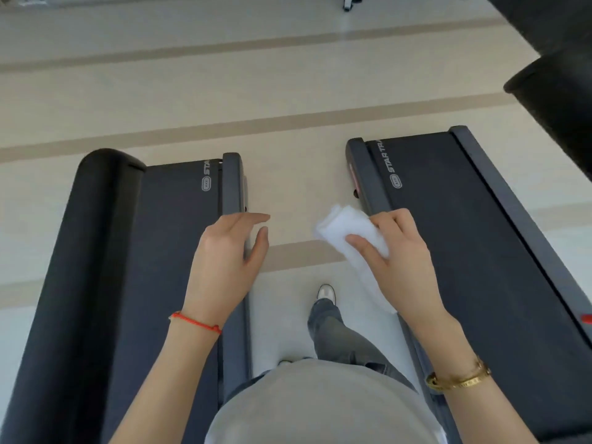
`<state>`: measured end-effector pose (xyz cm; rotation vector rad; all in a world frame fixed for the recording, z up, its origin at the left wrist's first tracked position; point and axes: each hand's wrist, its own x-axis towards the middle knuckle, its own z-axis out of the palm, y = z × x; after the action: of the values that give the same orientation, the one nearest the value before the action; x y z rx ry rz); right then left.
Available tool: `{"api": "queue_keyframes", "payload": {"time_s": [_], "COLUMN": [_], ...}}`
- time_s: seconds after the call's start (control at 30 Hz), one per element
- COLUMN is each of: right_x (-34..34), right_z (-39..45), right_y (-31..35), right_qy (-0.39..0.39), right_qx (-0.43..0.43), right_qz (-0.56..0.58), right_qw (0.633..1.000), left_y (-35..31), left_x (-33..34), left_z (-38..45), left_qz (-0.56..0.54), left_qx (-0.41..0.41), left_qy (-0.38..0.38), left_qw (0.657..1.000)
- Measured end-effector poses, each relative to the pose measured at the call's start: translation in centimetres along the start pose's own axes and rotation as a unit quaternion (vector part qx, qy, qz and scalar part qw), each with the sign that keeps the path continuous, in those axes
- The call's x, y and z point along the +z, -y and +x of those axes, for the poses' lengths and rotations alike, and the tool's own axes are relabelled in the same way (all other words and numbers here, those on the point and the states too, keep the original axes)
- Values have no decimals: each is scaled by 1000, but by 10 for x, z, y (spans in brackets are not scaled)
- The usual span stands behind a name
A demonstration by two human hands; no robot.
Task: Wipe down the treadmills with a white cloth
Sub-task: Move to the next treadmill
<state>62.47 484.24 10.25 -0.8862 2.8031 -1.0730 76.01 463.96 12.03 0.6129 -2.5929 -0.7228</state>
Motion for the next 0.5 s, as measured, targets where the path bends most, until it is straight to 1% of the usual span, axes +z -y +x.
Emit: {"api": "queue_keyframes", "payload": {"time_s": [0.1, 0.27, 0.4, 0.5], "right_x": [-9, -31, -52, -70], "right_z": [6, 23, 38, 48], "right_y": [-16, -46, -74, -91], "right_qy": [-32, -95, -138, -173], "right_qx": [37, 79, 121, 158], "right_qz": [-8, -13, -24, -27], "right_qw": [999, 992, 983, 972], "left_y": [-13, -45, -83, -116], "left_x": [19, 60, 98, 122], "left_z": [30, 86, 135, 169], "left_qz": [-12, -48, -64, -79], "left_qx": [38, 114, 192, 256], "left_qy": [35, 65, 93, 96], "left_qw": [999, 990, 975, 959]}}
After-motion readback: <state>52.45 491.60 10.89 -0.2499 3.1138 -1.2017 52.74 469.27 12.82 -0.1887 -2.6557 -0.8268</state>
